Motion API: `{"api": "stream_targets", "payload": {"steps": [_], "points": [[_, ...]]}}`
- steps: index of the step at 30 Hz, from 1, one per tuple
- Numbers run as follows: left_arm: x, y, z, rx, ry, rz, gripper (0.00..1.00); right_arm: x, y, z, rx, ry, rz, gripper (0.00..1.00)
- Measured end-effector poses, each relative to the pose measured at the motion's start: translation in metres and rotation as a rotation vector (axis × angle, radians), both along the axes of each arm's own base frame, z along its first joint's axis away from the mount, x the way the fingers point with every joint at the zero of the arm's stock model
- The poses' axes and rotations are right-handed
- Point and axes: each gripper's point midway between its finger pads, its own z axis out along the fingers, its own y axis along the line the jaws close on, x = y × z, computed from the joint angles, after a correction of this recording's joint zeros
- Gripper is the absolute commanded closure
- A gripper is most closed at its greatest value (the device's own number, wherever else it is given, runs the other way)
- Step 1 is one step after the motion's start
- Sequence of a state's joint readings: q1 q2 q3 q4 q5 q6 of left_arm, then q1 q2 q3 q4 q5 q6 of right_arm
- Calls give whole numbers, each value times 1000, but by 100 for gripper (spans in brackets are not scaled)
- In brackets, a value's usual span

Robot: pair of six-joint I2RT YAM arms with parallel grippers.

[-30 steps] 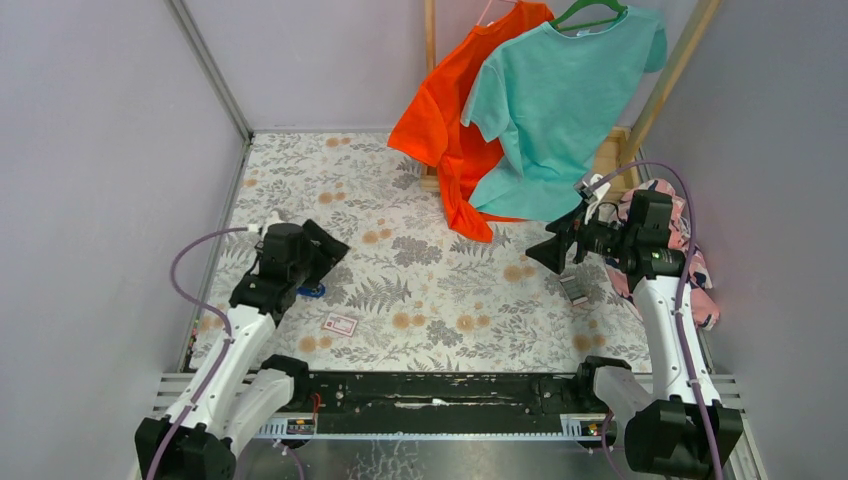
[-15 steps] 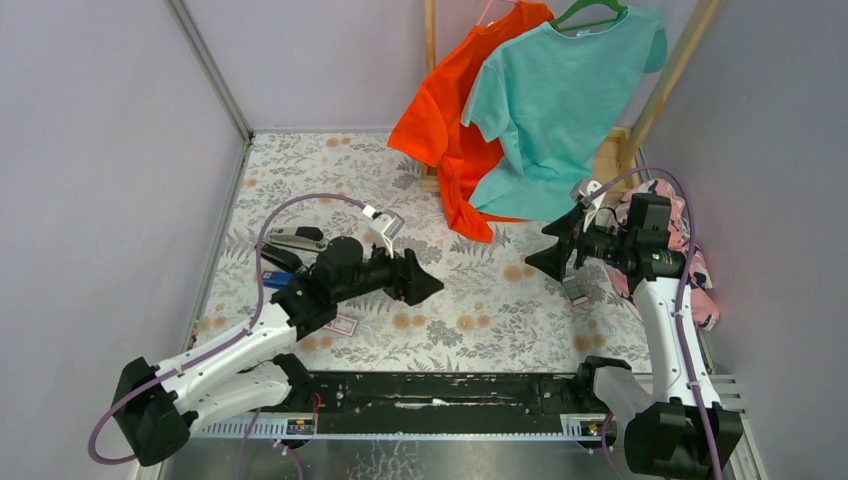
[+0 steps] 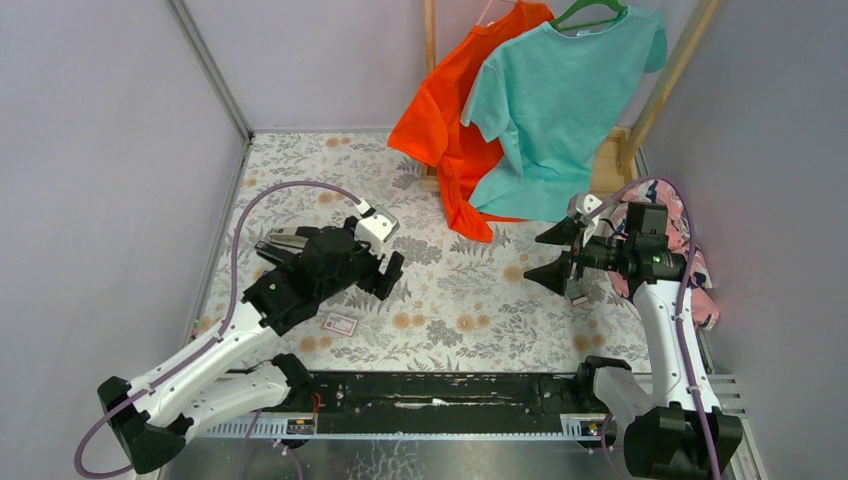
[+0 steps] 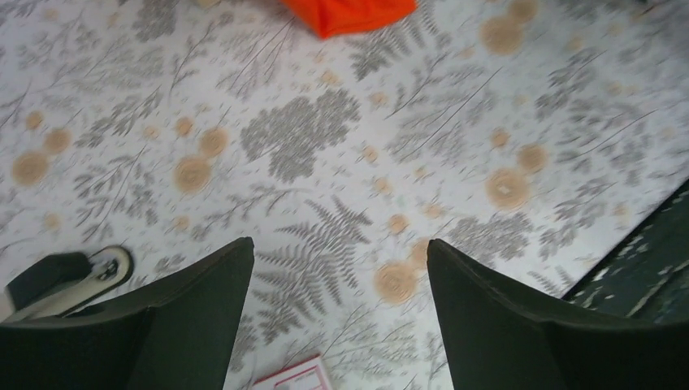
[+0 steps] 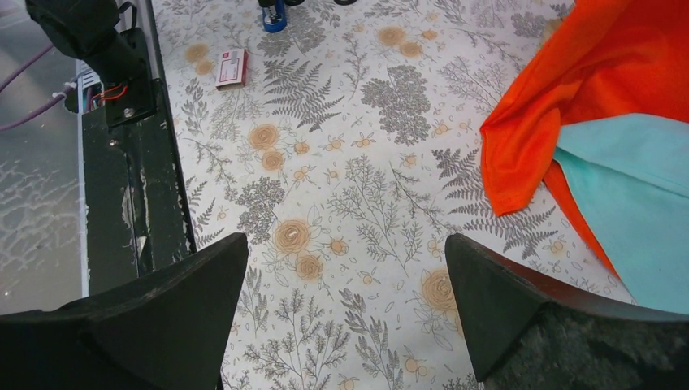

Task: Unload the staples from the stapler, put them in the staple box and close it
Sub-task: Move the stapler to the center of the board.

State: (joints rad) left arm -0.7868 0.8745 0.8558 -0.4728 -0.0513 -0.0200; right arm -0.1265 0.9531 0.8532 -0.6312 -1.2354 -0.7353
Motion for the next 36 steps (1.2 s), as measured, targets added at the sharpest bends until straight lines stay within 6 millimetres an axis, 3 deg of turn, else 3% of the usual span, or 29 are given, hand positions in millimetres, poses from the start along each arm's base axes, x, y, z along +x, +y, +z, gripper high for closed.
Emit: {"api": "stream_targets", "payload": {"steps": [3, 7, 11, 14, 19, 22, 24, 31, 36], "points": [[2, 15, -13, 87, 3, 32, 0, -4, 2, 1, 4, -26, 26, 1], [15, 30, -20, 156, -4, 126, 0, -7, 4, 4, 16, -46, 51, 1], [57, 57, -21, 178, 68, 321, 0, -9, 6, 4, 26, -46, 63, 1], [85, 78, -25, 40, 174, 463, 0, -9, 6, 5, 31, -33, 58, 1], [95, 105, -12, -287, 232, 669, 2, -2, 4, 10, 41, -11, 20, 1], [100, 114, -3, -480, 262, 787, 16, 0, 4, 16, 43, -22, 3, 1], [108, 125, -6, -580, 308, 895, 19, 0, 4, 19, 45, -30, -3, 1], [132, 154, -71, -589, 544, 1303, 12, 2, 4, 21, 52, -23, -11, 1], [128, 179, -110, -518, 619, 1503, 14, 3, 3, 20, 47, -13, -24, 1]]}}
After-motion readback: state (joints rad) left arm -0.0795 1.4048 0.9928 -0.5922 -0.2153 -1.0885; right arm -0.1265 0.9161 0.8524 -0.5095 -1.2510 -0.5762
